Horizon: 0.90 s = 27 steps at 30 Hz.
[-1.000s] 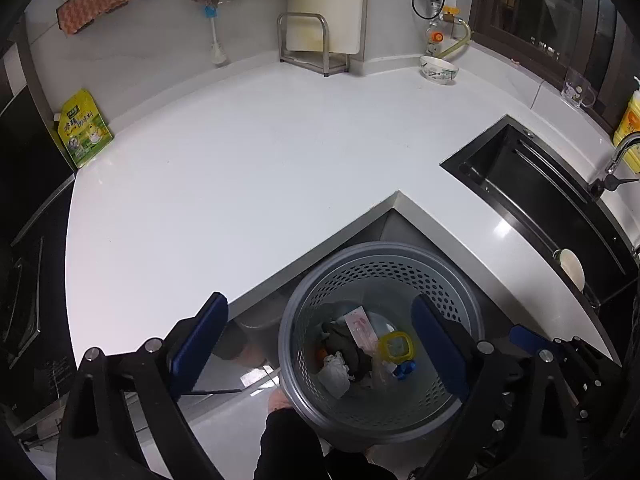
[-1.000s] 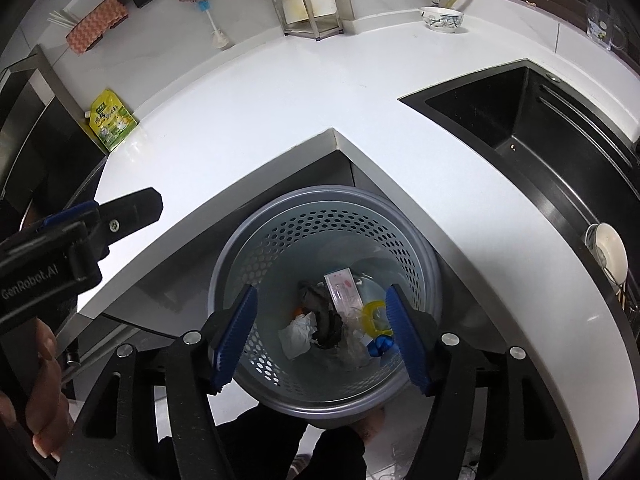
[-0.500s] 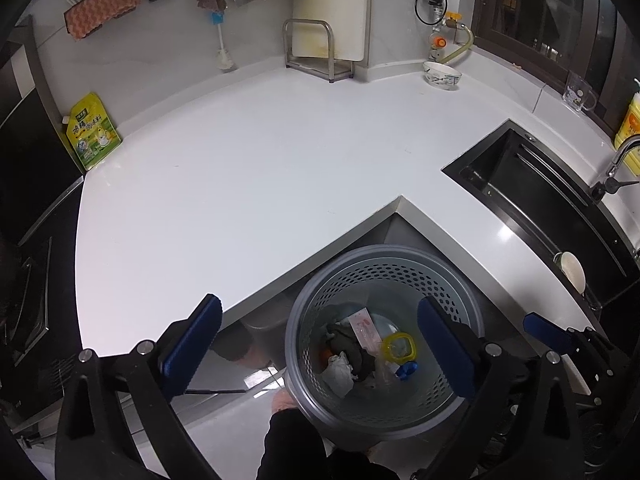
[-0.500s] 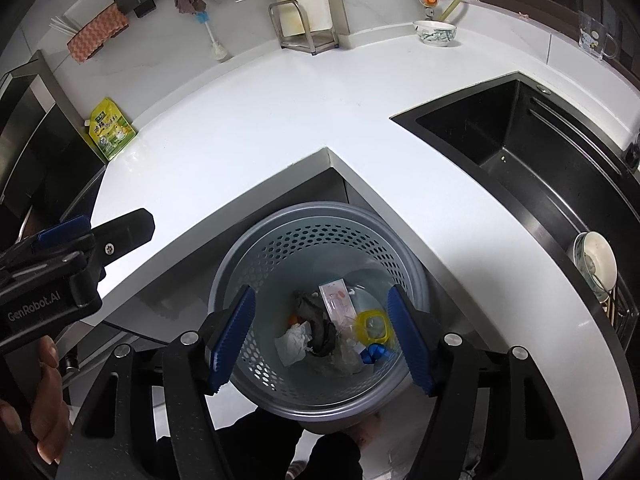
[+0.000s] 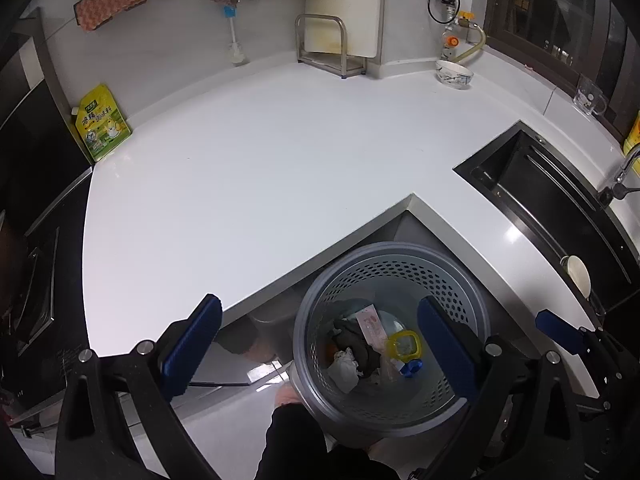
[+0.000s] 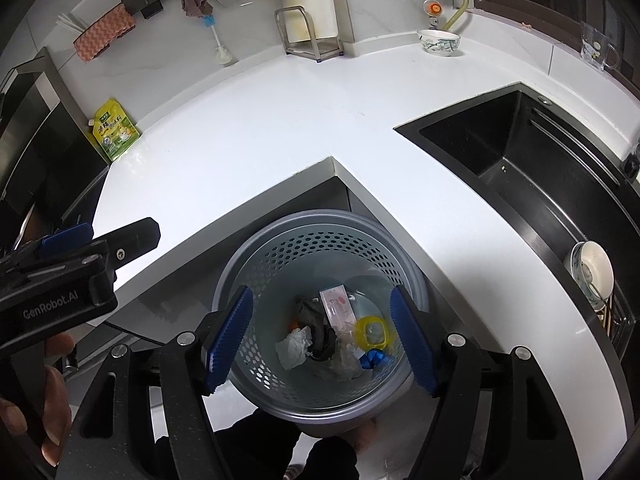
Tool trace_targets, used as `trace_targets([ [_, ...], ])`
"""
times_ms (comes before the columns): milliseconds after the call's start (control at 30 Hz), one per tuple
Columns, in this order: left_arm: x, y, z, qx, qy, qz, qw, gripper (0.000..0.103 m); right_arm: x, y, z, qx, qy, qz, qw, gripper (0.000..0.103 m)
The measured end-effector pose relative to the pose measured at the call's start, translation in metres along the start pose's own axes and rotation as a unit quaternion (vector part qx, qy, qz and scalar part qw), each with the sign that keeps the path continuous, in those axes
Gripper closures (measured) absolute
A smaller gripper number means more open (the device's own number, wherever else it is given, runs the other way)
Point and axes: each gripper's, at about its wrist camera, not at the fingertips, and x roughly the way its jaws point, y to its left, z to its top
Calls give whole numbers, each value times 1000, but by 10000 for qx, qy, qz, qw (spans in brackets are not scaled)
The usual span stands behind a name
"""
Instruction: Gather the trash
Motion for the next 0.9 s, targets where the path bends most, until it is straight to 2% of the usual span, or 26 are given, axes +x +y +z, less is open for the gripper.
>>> trace_targets([
  [900,-5,-7,4,92,-98,5,9999,7,-7,-3,3,35,-153,5,9999,35],
])
